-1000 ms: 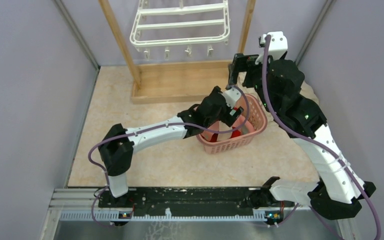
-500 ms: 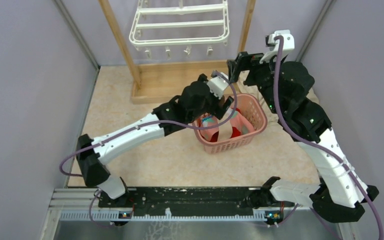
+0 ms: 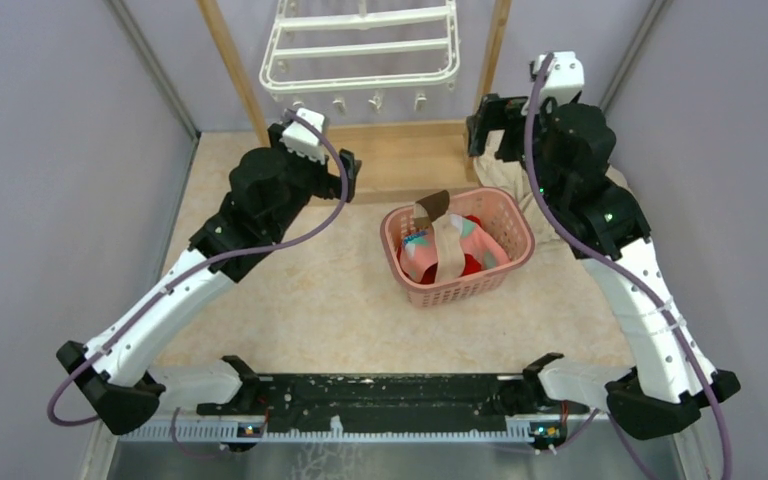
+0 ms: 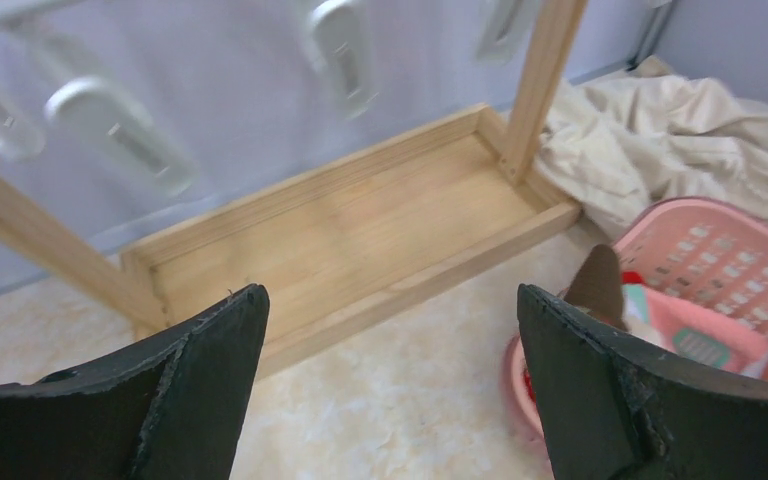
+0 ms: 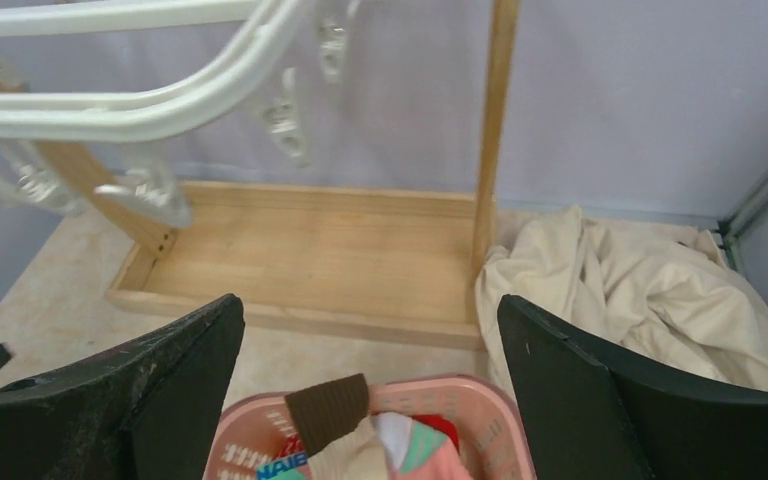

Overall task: Remove the socks clipped to the hanger
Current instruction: Adjust the bin at the center of the board.

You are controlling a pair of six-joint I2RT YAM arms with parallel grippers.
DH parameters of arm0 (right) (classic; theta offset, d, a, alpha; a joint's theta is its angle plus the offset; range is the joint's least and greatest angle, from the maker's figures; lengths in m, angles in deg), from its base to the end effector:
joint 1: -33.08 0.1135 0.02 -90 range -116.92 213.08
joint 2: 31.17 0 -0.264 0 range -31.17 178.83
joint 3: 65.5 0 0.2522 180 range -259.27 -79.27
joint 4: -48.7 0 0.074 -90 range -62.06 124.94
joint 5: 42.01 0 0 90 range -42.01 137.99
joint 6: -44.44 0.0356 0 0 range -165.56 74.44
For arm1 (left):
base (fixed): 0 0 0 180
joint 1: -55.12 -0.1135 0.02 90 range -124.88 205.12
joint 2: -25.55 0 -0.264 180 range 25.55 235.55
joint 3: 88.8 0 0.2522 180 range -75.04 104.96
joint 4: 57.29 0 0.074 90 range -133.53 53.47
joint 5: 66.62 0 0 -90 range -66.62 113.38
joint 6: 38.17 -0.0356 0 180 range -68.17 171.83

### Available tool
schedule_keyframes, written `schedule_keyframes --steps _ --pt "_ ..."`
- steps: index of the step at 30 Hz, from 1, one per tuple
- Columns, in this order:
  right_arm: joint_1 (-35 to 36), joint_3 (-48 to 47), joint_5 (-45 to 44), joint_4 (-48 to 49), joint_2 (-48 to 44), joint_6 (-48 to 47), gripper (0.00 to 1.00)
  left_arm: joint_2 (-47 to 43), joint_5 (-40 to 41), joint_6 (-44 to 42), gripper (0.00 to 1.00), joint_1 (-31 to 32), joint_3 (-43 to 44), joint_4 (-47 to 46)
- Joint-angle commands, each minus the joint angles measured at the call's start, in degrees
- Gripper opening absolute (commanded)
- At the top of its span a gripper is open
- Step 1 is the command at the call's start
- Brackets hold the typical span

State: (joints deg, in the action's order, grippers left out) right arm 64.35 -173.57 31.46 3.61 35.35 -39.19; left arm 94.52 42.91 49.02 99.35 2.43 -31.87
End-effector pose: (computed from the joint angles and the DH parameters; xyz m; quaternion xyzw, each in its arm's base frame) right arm 0.1860 0.1011 0.5162 -0.0593 0.7253 0.1195 0.6754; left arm 0.1989 -0.1771 0.4495 0.1788 0.7029 -0.1243 0.6772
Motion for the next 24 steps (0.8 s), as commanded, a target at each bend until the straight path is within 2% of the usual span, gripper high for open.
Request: schedule_keyframes --steps 1,7,11,14,20,24 --pt "-7.8 1.9 6.8 3.4 -0.9 3.0 0.99 -3.9 -3.6 1.2 0.99 -5.8 -4.8 0.4" --pt "-14.1 7.2 8.3 4.8 -2.4 4.3 0.99 -8.6 -7.9 2.6 0.99 -15.7 -10.6 -0.1" --pt "-17.2 14.0 7.4 7.1 -5.3 5.1 0.99 -9.8 -10.0 5.8 0.99 -22.3 -15.8 -0.8" --pt "-18.9 20.3 6.0 8.7 -7.8 5.8 0.98 -10.3 -8.6 6.5 0.99 -23.6 -20.0 -1.6" --pt "-19.6 36.4 -3.0 13.5 -14.3 6.4 0.99 -8.6 -2.8 8.5 0.99 -24.0 -28.0 -3.6" --pt "-20.5 47.3 -5.9 18.7 -18.2 6.3 0.98 -7.0 -1.7 12.3 0.99 -24.9 -29.0 -5.1"
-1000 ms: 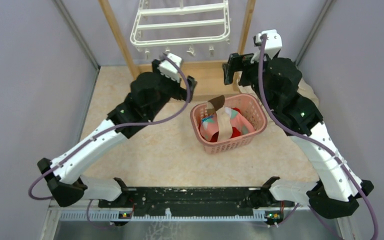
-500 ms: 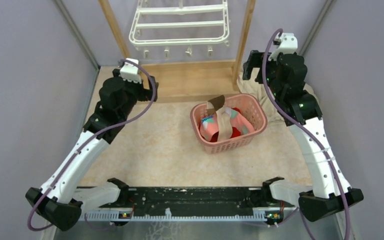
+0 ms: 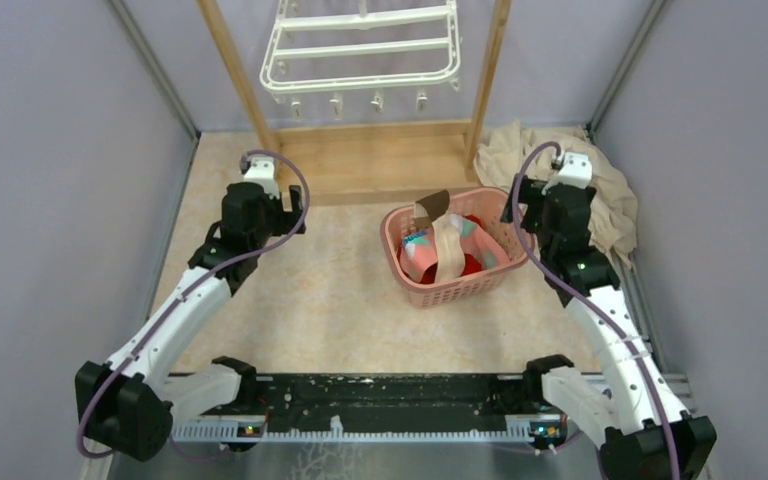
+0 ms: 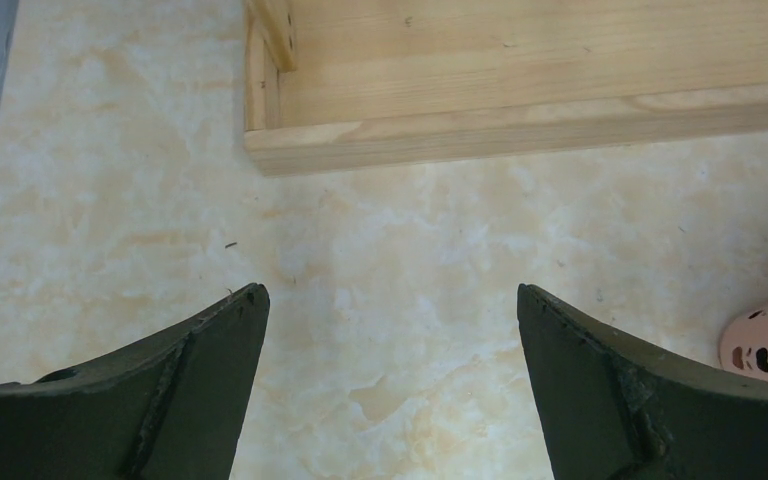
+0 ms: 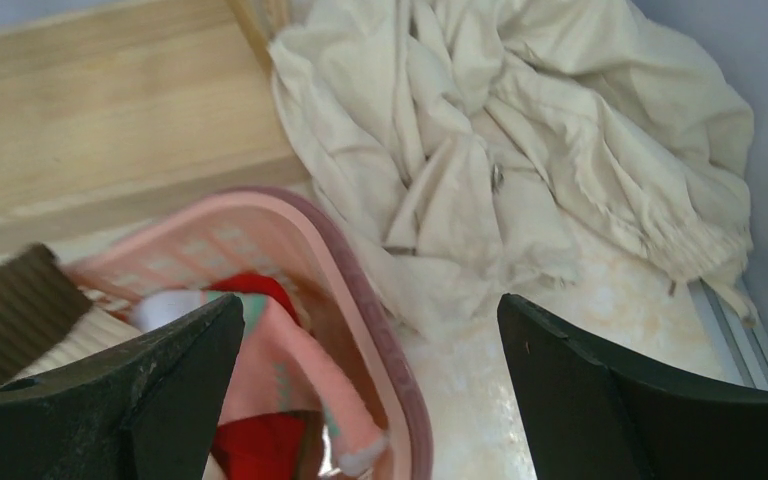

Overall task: Remove the socks clipped to the hanger
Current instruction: Adjust the bin at the center of the board.

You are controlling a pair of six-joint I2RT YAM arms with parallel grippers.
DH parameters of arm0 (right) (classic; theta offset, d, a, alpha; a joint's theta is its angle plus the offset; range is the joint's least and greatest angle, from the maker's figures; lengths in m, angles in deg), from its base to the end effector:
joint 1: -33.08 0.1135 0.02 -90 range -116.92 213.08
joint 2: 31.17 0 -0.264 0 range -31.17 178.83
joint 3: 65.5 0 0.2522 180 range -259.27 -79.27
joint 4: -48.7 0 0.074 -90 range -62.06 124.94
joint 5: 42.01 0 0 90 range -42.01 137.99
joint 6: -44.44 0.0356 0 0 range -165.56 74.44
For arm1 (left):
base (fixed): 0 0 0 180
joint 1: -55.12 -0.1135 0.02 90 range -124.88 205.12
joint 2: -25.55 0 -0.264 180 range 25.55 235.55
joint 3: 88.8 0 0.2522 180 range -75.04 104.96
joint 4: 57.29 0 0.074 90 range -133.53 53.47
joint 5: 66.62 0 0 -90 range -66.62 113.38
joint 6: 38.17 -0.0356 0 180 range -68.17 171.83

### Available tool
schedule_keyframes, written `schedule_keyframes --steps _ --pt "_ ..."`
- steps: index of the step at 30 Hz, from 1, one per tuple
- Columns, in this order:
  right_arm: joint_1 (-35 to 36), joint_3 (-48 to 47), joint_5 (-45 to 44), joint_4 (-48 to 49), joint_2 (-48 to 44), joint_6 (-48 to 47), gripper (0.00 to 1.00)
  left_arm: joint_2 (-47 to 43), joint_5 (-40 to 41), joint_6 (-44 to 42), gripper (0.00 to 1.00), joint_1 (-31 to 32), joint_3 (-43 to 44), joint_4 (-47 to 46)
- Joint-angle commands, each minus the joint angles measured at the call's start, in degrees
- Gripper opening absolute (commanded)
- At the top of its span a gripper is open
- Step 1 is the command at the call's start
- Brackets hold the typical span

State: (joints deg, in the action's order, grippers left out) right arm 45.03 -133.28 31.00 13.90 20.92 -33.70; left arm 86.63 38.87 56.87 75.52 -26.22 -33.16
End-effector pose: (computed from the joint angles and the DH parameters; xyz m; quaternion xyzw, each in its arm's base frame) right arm 0.2004 0.0318 0.3546 0.0850 0.8058 0.0006 0.5860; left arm 0.2324 -0.0763 0.3095 0.0361 0.8271 -0.0116 0.5608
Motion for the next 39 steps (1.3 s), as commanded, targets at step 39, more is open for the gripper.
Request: schedule_keyframes --steps 39 --pt "-3.1 44.1 -9.0 70.5 -1.4 -7.8 0.99 18.8 6.1 -13.5 0.99 -4.0 -27.2 -57.8"
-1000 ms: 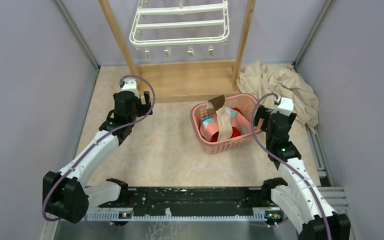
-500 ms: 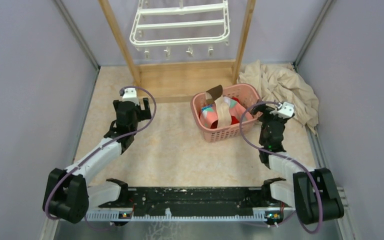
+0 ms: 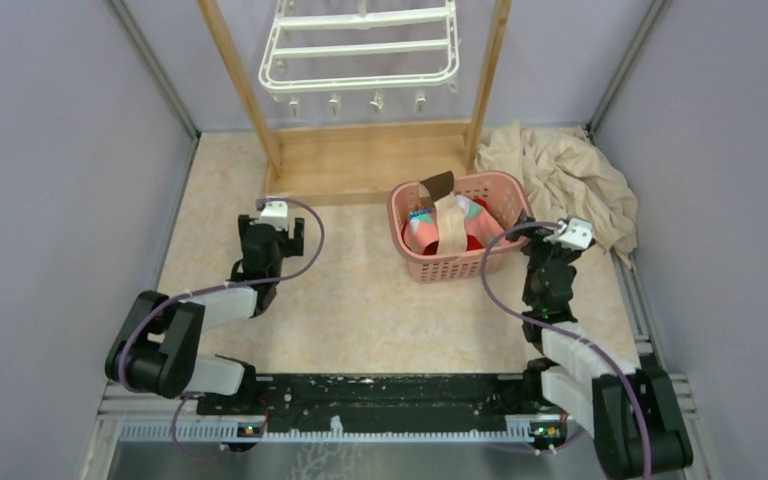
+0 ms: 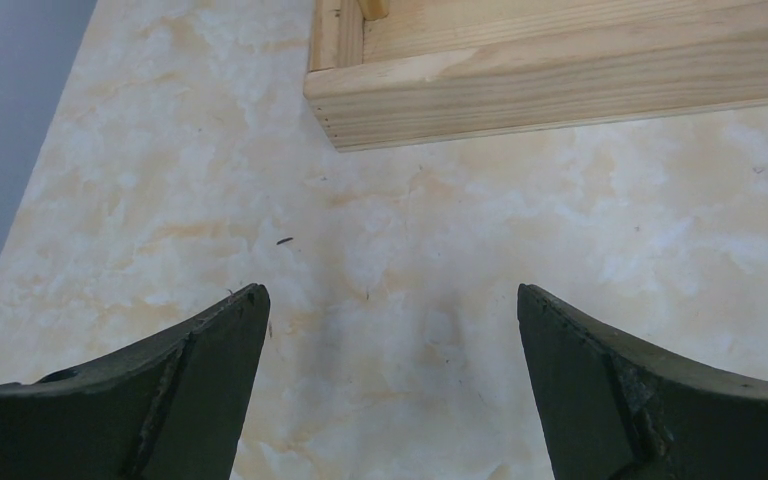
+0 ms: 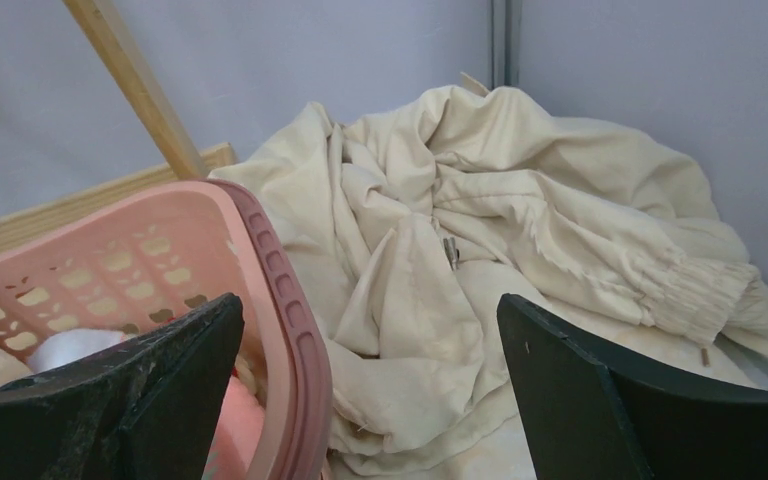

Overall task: Remove the socks clipped to the hanger
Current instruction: Adjust the bin at the center of the board, then reset both arms

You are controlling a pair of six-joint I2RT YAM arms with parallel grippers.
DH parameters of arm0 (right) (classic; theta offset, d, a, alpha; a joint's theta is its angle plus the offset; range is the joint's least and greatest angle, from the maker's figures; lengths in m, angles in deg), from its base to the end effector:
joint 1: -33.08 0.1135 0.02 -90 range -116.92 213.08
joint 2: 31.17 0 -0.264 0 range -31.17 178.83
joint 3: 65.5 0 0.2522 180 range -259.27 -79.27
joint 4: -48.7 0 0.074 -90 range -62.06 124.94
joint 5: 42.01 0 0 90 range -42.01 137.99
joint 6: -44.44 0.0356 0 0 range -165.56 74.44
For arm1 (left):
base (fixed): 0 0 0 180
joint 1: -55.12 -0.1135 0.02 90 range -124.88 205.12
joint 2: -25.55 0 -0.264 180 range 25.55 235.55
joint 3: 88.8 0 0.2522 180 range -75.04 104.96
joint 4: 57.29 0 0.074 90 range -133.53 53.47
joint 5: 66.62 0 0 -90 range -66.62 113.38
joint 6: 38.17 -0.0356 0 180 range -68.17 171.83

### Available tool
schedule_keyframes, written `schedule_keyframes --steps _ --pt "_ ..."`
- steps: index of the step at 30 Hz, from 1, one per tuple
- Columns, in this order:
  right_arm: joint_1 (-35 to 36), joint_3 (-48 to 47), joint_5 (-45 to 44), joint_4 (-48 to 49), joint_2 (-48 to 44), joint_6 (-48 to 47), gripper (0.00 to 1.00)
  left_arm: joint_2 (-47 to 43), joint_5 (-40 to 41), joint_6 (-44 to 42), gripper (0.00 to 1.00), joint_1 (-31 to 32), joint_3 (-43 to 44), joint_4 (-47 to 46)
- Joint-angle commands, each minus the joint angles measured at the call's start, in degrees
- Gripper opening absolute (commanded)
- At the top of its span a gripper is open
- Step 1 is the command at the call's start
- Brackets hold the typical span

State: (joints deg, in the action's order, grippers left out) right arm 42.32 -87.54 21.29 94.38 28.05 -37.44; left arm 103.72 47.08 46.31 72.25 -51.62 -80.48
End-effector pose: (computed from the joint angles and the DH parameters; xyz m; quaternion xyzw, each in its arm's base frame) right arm 0.1906 0.0148 0.2035 0.1687 0.6368 -0.0378 0.7514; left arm 0.2505 -0.0622 0.1739 0.0367 0.7991 0.1067 0.5905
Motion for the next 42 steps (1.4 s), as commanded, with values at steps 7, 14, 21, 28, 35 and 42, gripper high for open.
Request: schedule_keyframes --steps 7,14,21,28,35,42 --pt "-2.0 -7.5 -1.7 -17.3 -17.3 -5.8 0.99 5.3 -3.1 -3.0 0.99 -1.7 -1.8 -13.5" --pt "-3.8 -6.5 -8.4 -19.3 -14.8 -9.4 0.99 8.0 -11.0 -4.8 0.99 -5.0 -5.8 -25.0" --pt "-7.3 -1.6 -12.8 -17.1 -10.6 -5.0 0.99 10.8 -14.5 -0.9 0.99 -9.6 -8.6 -33.1" --pt "-7.3 3.6 -4.1 -2.8 0.6 -0.4 0.99 12.5 -15.6 -0.3 0.99 -10.4 -9.9 -36.5" --pt "-7.3 5.7 2.9 8.9 8.7 -0.1 0.98 13.0 -16.8 -0.7 0.99 -10.4 -10.6 -38.1" --pt "-7.3 9.7 8.4 29.9 20.7 -3.7 0.98 13.0 -16.8 -0.7 0.99 -10.4 -10.6 -38.1"
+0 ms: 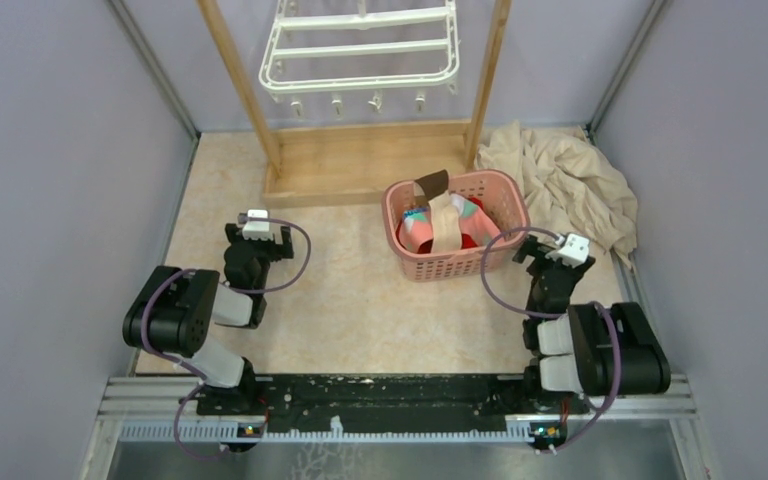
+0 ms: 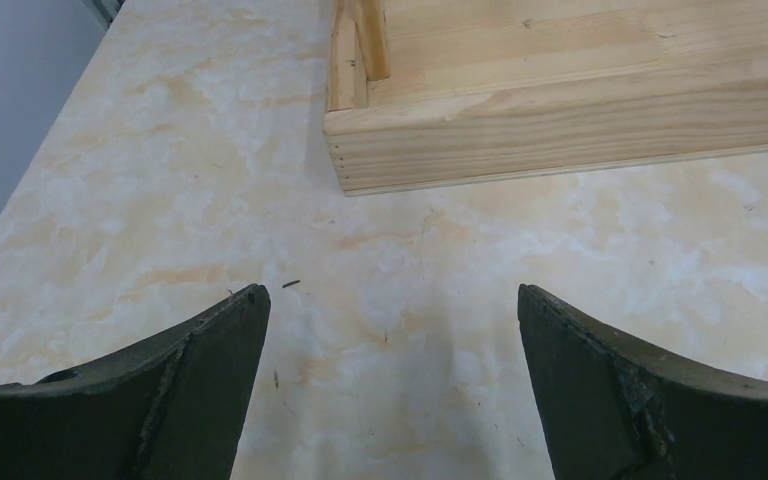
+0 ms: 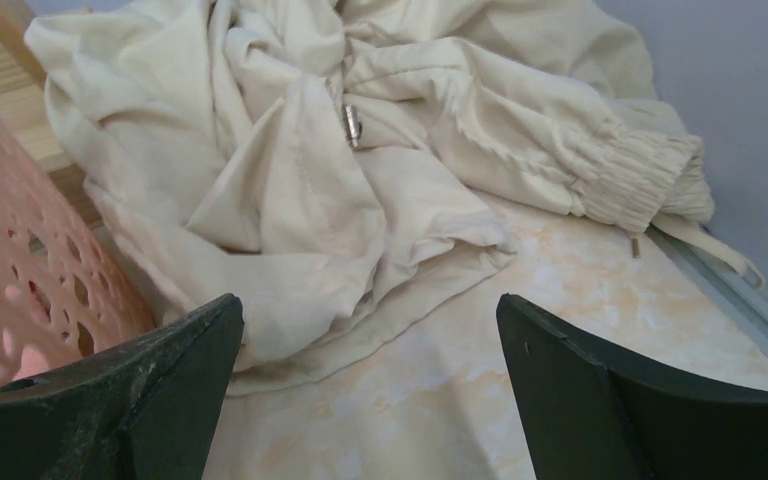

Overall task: Remove the socks clipped to the hanger
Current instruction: Reset both arms

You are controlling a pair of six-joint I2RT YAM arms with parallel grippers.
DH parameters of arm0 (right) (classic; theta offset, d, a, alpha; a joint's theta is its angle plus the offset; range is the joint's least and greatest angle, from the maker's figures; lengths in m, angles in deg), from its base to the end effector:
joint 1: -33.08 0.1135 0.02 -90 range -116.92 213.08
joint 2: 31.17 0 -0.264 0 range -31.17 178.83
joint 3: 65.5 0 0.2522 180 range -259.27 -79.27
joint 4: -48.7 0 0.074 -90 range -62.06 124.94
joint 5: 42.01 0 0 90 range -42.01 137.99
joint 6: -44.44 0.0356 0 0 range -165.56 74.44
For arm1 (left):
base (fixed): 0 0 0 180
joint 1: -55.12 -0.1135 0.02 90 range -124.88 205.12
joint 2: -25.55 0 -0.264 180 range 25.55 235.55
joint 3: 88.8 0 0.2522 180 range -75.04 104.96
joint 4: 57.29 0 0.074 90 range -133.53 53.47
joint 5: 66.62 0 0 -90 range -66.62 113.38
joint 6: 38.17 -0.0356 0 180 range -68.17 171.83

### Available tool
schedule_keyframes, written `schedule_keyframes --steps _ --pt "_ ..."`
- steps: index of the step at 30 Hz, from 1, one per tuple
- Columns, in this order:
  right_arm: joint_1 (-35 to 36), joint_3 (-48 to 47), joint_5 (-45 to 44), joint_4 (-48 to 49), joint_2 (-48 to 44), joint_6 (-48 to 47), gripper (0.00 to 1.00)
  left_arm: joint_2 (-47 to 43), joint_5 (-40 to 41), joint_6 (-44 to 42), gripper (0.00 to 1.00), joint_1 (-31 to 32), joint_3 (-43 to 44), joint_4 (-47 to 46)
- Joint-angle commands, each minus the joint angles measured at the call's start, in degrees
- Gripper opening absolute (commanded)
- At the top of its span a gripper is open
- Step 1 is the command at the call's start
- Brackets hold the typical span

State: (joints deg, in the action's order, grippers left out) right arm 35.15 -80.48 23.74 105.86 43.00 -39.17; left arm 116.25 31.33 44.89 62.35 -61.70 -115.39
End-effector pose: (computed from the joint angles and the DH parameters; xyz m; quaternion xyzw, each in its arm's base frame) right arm 0.1840 -0.0080 0.1471 0.1723 0.6975 -0.1006 0.6883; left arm 0.2428 -0.0258 0.1411 0.0448 0.7385 0.0496 0.6709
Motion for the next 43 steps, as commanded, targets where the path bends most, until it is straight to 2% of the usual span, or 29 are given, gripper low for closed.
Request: schedule_keyframes --steps 1,4,7,10,13,20,28,43 --pt "-0.1 3.1 8.5 21.0 8.5 -2.9 0.98 0.4 -1.0 0.8 0.99 -0.5 -0.5 -3.1" --pt "0.0 2.5 8.6 23.6 11.5 -3.3 0.98 0.5 -1.1 0.8 0.99 -0.5 -0.4 -3.0" --pt "0.1 -0.3 10.5 14.9 8.7 -3.5 0.98 0.5 -1.1 0.8 0.99 -0.5 -0.3 -2.9" --pt "0.0 -0.4 10.7 17.2 10.1 -3.7 0.98 0.5 -1.1 0.8 0.99 -0.5 -0.3 -2.9" --pt "0.1 -2.7 11.9 11.2 9.1 -4.1 0.98 0.5 -1.2 0.8 0.99 -0.5 -0.3 -2.8" --pt "0.0 -7.2 25.5 2.9 9.1 -9.8 0.98 0.5 -1.2 0.7 0.99 -0.5 -0.3 -2.8" --pt "0.1 -9.5 18.0 -1.2 9.4 -7.1 0.99 0.5 -1.2 0.8 0.99 -0.6 -0.3 -2.8" --pt "0.2 -9.5 17.8 -1.3 9.5 -7.2 0.98 0.5 -1.5 0.9 0.99 -0.8 0.0 -2.4"
